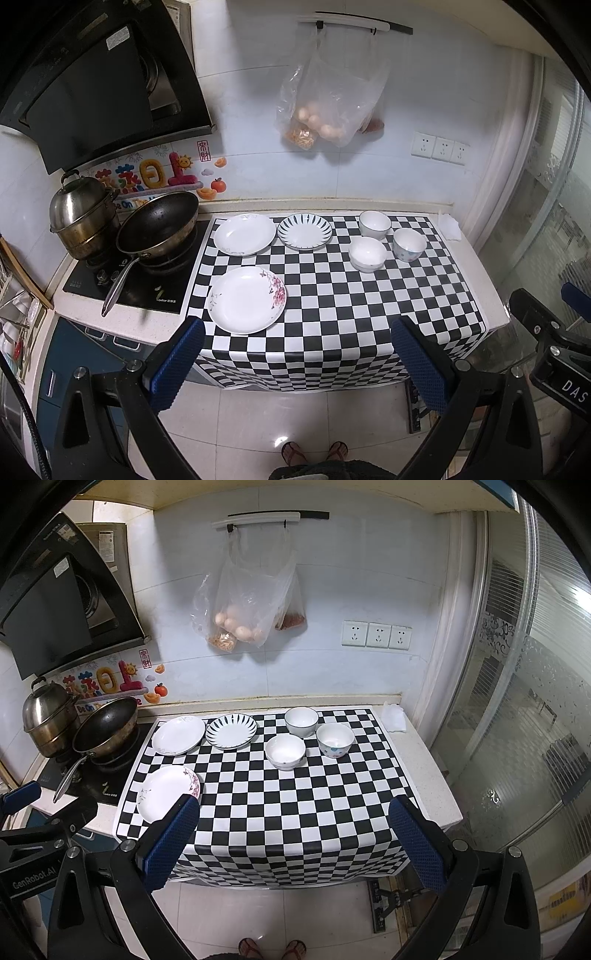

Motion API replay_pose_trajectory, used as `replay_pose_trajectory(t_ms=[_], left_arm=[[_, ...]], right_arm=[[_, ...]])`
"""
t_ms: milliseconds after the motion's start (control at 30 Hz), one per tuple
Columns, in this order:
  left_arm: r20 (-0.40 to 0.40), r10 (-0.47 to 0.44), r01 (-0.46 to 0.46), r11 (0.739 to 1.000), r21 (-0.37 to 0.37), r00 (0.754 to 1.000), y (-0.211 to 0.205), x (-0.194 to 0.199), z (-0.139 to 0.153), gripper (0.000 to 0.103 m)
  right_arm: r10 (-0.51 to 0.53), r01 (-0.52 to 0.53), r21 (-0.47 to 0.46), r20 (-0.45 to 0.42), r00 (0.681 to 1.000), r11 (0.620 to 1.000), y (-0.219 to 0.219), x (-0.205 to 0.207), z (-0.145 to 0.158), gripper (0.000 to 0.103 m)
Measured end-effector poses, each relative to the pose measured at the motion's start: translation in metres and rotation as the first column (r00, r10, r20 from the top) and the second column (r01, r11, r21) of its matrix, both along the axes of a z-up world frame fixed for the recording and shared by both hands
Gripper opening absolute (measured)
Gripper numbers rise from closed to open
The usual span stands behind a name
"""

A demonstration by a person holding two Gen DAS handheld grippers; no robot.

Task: Organize plates and bowls

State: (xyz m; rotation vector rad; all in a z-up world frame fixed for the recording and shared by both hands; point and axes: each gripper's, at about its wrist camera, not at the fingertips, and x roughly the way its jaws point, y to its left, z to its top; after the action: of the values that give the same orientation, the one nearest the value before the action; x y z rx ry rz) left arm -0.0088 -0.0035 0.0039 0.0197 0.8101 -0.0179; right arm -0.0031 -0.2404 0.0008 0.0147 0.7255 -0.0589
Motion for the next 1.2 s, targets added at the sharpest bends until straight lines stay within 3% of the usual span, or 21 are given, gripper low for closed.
replay_pose_trajectory(t_ms=[867,1200], left_arm=[[0.003,0.001,-0.001,1.000,0.004,1.000,-0.004,0.004,0.002,0.103],[-0.002,-0.024,0.024,1.000,-0.003,1.000,0.000,0.030,0.001,0.103]], right_arm=[[-0.011,0.011,0.007,-0.004,1.000,1.000,-0.004,0.003,-0.002,0.103],[-0.035,0.035,0.022,-0.004,0.999,0.999,0.000,0.017,-0.007,0.103]])
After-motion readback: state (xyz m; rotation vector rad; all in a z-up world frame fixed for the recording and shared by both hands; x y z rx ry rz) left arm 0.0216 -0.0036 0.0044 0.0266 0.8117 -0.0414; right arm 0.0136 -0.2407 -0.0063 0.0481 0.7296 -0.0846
